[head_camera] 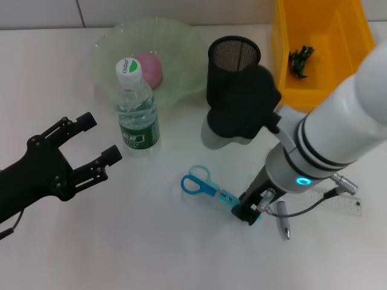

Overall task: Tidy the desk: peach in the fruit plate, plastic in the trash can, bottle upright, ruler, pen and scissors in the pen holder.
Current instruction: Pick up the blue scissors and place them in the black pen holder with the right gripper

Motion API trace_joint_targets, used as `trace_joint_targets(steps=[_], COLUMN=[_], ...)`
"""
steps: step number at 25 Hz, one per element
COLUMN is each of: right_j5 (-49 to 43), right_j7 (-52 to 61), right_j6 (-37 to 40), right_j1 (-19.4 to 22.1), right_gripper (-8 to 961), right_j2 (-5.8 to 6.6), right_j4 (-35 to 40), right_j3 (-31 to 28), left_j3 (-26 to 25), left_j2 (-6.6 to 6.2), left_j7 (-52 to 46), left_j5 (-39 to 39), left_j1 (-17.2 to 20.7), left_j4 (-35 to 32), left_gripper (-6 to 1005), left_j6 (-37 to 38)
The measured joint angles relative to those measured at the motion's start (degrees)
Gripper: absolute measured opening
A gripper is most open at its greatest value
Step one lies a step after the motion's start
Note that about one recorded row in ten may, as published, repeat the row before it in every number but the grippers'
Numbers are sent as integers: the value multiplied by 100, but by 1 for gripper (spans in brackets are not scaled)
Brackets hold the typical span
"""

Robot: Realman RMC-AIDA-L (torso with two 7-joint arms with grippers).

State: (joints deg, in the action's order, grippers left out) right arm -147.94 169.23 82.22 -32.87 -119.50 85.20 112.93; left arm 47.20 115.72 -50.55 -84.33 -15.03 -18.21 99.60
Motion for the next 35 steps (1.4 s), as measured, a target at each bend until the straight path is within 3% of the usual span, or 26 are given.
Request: trace_joint_targets(steps=[2, 3, 4, 6, 11, 13, 15, 17, 18, 19, 22, 23, 24, 27, 29, 31, 33, 35], right_j5=[-45, -130, -130, -31, 691, 1603, 1992, 2802, 3771, 3771, 5451, 6678, 6678, 7913, 8295, 8348, 8348, 8348], right_j7=[-37, -235, -235, -688, -1378, -2213, -2564, -3329, -4331, -4331, -6219, -7534, -7534, -9118, -9907, -10393, -10909, -11044], right_j6=[3, 17, 17, -26, -314, -730, -916, -1331, -1733, -1733, -2103, -2046, -2046, -1649, -1448, -1457, -1670, -1729], right_j1=[145, 509, 509, 1070, 1645, 2047, 2168, 2301, 2322, 2322, 2062, 1679, 1679, 973, 476, 95, -345, -463], right_gripper=[213, 216, 220, 226, 242, 249, 255, 262, 265, 268, 278, 281, 285, 294, 301, 307, 314, 320], right_j2=[14, 7, 7, -15, -8, -7, -5, 9, 16, 16, 17, 23, 23, 39, 44, 38, 2, -9], right_j4=[221, 705, 705, 1305, 1618, 1502, 1381, 891, 156, 156, -1349, -2593, -2593, -4400, -5467, -6082, -6616, -6759], right_j3=[-62, -343, -343, -946, -1703, -2360, -2596, -3015, -3394, -3394, -3949, -4333, -4333, -4982, -5415, -5629, -5679, -5679], left_j3=[0, -14, -14, -57, -97, -129, -163, -187, -187, -214, -225, -235, -235, -252, -273, -297, -302, -304], left_j2=[-3, -3, -3, -4, -6, -7, 3, 7, 7, 9, 14, 23, 23, 48, 55, 57, 57, 57], left_j7=[-15, -30, -30, -44, -51, -55, -56, -57, -57, -58, -60, -60, -60, -61, -58, -45, -35, -26], left_j5=[5, 7, 7, 9, 15, 18, 20, 22, 22, 22, 22, 22, 22, 22, 21, 21, 21, 21], left_j1=[17, 27, 27, 30, 31, 24, 11, 1, 1, -11, -16, -17, -17, -18, -20, -26, -32, -37], left_j4=[-16, -23, -23, -25, -25, -25, -25, -20, -20, -3, 8, 9, 9, -5, -12, -19, -22, -22], left_gripper=[860, 860, 860, 860, 860, 860, 860, 860, 860, 860, 860, 860, 860, 860, 860, 860, 860, 860], left_j6=[9, 17, 17, 40, 85, 88, 89, 89, 89, 89, 87, 72, 72, 44, 34, 29, 26, 23])
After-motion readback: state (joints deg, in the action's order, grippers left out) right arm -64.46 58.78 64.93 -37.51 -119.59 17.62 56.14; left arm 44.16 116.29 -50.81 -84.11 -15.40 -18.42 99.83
